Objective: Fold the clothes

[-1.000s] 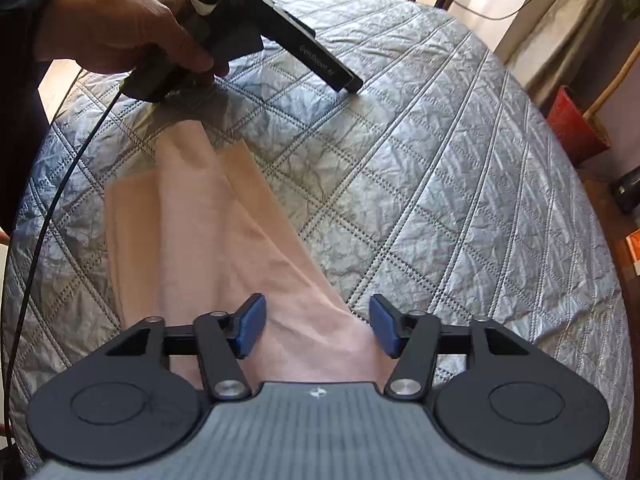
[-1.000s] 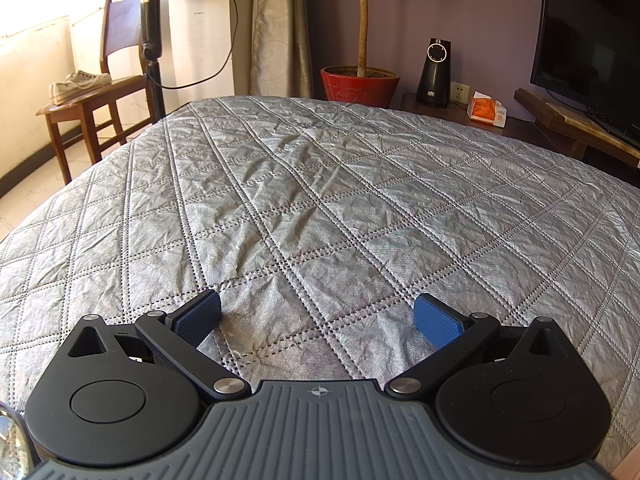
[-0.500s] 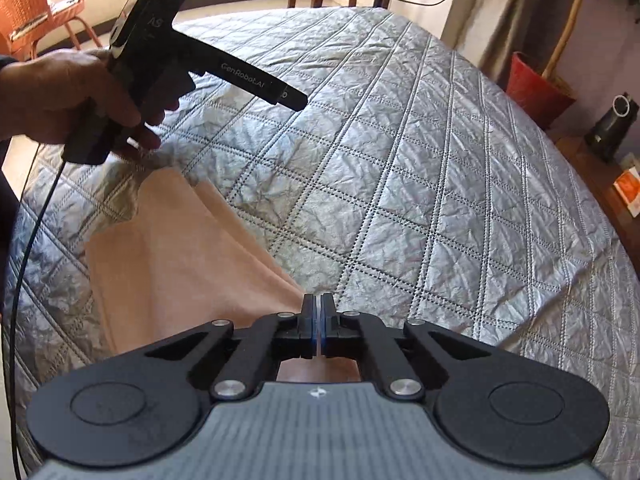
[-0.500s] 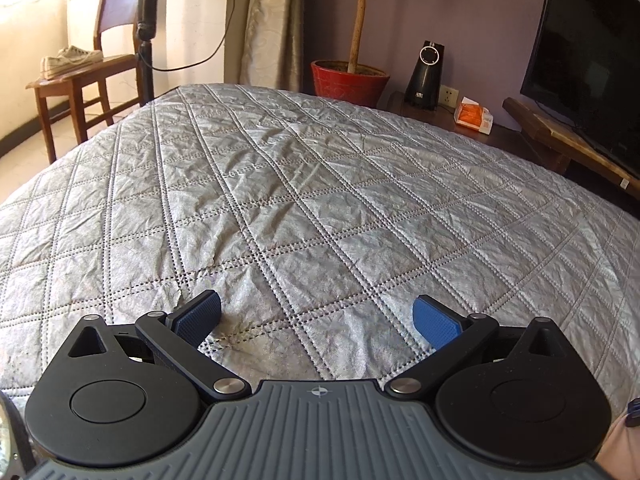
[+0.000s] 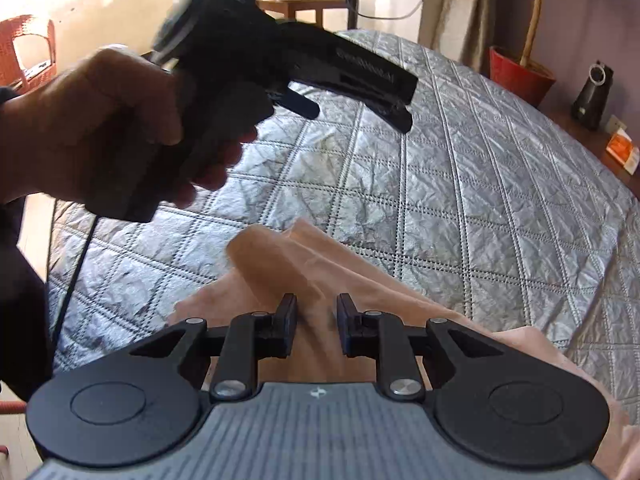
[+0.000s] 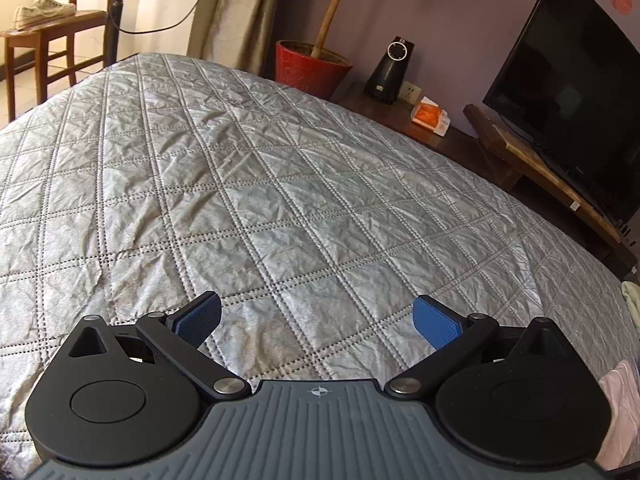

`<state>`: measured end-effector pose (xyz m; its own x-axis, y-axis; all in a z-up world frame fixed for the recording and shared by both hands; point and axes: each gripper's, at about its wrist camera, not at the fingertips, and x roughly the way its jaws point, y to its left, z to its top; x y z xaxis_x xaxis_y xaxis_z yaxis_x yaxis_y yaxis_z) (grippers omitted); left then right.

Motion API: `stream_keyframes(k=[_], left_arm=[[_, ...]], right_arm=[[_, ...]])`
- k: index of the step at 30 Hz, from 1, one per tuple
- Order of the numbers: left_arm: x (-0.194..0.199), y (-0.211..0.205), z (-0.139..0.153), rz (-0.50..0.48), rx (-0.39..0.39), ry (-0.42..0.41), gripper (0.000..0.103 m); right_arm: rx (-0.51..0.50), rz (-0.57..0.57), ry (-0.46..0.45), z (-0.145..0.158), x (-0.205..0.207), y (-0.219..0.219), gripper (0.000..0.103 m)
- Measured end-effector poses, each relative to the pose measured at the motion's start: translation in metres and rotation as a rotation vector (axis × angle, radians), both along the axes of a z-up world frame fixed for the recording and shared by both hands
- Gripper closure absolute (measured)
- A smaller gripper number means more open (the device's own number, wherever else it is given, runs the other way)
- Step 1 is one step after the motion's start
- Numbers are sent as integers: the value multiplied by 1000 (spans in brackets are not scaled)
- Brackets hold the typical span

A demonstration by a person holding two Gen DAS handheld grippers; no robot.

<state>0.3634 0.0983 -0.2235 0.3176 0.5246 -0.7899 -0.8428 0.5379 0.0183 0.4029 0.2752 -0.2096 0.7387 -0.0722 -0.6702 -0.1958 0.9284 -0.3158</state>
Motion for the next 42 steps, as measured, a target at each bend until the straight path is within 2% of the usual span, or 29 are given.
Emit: stream_keyframes(k=[1,2,3,4,5,7,8,11,13,14,16,19,21,22,23,25,26,27,29,32,33,34,35,36,38,40,42], left_arm=[[4,2,-1,-21,13,-5,84],[9,6,0,-50,10,-19,77],[12,7,1,-80,1,-37,65],[15,8,2,-111,-8,-55,62],[18,8,4,-141,-18,-73,61],[16,0,11,-165,50,-34,62],[13,-6,15,-186,79,-39,61],[7,-18,15,-234,129,-14,62],[-1,-9,11,-186,128,-5,64],[-4,2,8,-161,103,-16,65],[-6,25,2,-137,100,-50,66],[-6,43,-4,-90,93,-41,63],[-12,37,3,-76,127,-36,67],[-12,26,8,-103,165,-18,66],[-12,10,13,-162,193,-17,60],[-6,-38,20,-377,244,-31,39],[-3,-62,23,-488,270,-39,23],[0,-93,24,-629,307,-25,19],[6,-154,21,-920,370,17,22],[-3,-237,10,-1302,489,73,28],[-11,-256,6,-1383,543,68,35],[-17,-271,4,-1441,567,53,36],[-22,-278,3,-1494,558,45,32],[-26,-284,1,-1547,545,38,32],[-36,-298,0,-1596,597,35,32],[-45,-308,-1,-1608,616,27,32],[-40,-312,-9,-1563,648,79,31]], right_arm=[[-11,-3,-4,1,0,-1,1],[-19,-5,-2,2,0,-1,1],[-23,-3,2,3,0,0,1],[-22,6,7,3,1,2,1],[-21,15,13,3,2,4,1],[-18,32,24,4,3,8,1],[-16,41,29,4,4,10,1],[-11,34,30,6,4,8,1],[-7,24,29,7,4,6,1],[-5,19,28,8,3,5,1],[-1,9,27,9,3,3,1],[34,-18,26,10,3,-4,1],[42,-43,20,12,3,-12,1],[43,-57,16,13,2,-17,1],[44,-70,11,13,2,-21,1],[45,-98,2,15,1,-30,1],[46,-111,-2,16,1,-34,1],[46,-125,-7,17,1,-39,1],[47,-152,-16,19,0,-48,2],[49,-195,-26,21,-1,-62,2],[50,-212,-24,20,-1,-69,2],[51,-229,-22,19,0,-76,2],[51,-245,-20,18,0,-83,2],[52,-262,-18,17,0,-90,2],[53,-296,-14,15,0,-104,2],[54,-330,-9,14,1,-118,2],[55,-364,-5,12,1,-131,2]])
